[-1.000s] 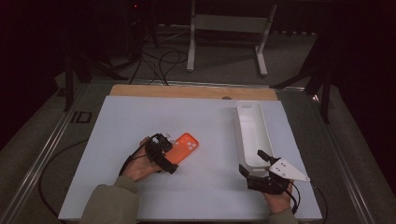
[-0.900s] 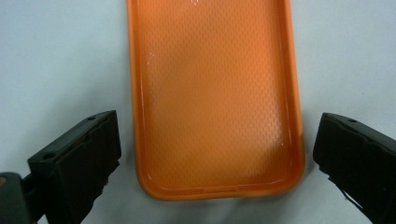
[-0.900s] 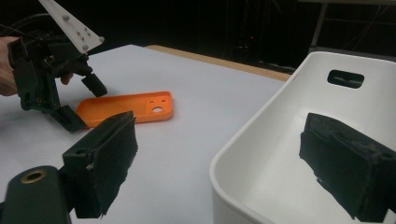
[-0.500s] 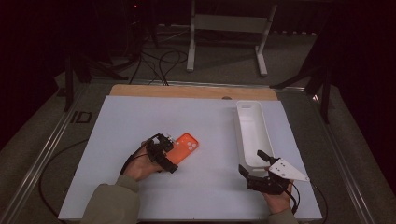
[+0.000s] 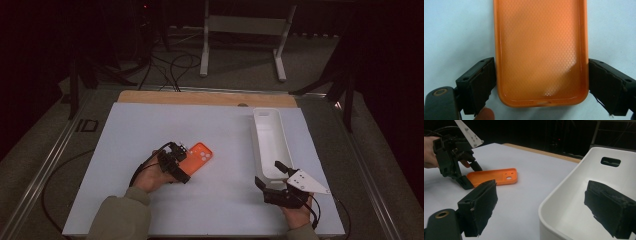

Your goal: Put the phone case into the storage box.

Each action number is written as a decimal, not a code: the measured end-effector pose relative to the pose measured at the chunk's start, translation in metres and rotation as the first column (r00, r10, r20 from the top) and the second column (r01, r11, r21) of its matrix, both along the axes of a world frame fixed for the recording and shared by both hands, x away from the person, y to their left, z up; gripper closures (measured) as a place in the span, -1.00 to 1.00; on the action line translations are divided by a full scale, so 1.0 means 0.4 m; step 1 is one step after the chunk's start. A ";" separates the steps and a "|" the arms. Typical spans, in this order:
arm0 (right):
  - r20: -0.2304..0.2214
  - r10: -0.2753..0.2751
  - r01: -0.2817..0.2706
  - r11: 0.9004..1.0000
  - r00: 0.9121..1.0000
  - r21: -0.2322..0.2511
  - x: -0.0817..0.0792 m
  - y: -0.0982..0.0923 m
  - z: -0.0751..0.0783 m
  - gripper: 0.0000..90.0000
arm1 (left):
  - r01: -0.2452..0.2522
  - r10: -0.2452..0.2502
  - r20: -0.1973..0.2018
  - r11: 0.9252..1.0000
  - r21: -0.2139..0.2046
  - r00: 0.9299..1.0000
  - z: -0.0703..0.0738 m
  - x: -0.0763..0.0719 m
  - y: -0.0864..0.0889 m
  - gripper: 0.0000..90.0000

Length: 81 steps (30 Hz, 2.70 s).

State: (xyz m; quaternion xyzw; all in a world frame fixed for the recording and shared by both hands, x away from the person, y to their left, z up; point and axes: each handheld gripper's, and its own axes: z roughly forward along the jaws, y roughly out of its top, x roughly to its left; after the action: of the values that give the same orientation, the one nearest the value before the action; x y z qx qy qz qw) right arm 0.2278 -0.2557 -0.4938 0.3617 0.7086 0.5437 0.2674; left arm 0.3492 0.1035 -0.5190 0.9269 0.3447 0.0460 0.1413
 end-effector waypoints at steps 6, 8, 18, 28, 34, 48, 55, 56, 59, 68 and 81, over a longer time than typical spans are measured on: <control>-0.001 -0.003 0.003 1.000 1.000 -0.001 0.000 0.000 0.000 -0.76 | 0.009 -0.009 0.001 1.000 -0.002 1.000 0.001 -0.001 0.000 -0.69; -0.002 -0.004 0.004 1.000 1.000 0.000 0.000 0.000 0.000 -0.76 | 0.012 -0.012 -0.001 1.000 -0.003 1.000 0.002 -0.001 -0.001 -0.67; -0.003 -0.010 0.010 1.000 1.000 -0.001 0.002 -0.002 -0.001 -0.76 | 0.008 -0.008 -0.002 1.000 -0.008 1.000 0.005 0.000 0.000 -0.64; -0.003 -0.013 0.013 1.000 1.000 -0.002 0.002 -0.005 -0.001 -0.76 | -0.005 0.005 0.009 0.999 -0.040 1.000 0.005 -0.003 0.009 -0.63; -0.003 -0.014 0.014 1.000 1.000 -0.001 0.001 -0.005 -0.001 -0.76 | -0.009 0.010 0.035 0.999 -0.054 0.999 0.015 -0.007 0.011 -0.63; -0.003 -0.014 0.014 1.000 1.000 -0.001 0.002 -0.004 -0.001 -0.76 | -0.030 0.040 0.090 0.993 -0.112 0.995 0.051 -0.020 0.027 -0.63; -0.019 -0.009 0.009 1.000 1.000 0.028 0.006 -0.008 -0.001 -0.76 | -0.031 0.051 0.137 0.989 -0.145 0.989 0.079 -0.036 0.033 -0.63; -0.024 -0.010 0.011 0.999 1.000 0.036 0.007 -0.009 -0.001 -0.76 | -0.031 0.051 0.137 0.989 -0.145 0.989 0.079 -0.036 0.033 -0.63; -0.028 -0.013 0.015 0.998 1.000 0.060 0.010 -0.016 0.001 -0.76 | -0.027 0.052 0.158 0.987 -0.156 0.986 0.095 -0.044 0.036 -0.63; -0.051 -0.012 0.016 0.997 0.999 0.077 0.017 -0.016 0.009 -0.76 | -0.024 0.057 0.187 0.984 -0.174 0.981 0.114 -0.057 0.041 -0.63; -0.072 0.024 -0.020 0.998 0.997 0.064 0.046 -0.003 0.043 -0.77 | 0.018 0.033 0.256 0.981 -0.195 0.966 0.169 -0.082 0.019 -0.63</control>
State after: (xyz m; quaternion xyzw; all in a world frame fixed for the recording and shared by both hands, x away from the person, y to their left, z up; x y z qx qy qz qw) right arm 0.2462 -0.2568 -0.4767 0.3816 0.7042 0.5553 0.2240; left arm 0.3165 0.1112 -0.4514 0.8933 0.3299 0.1326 0.2749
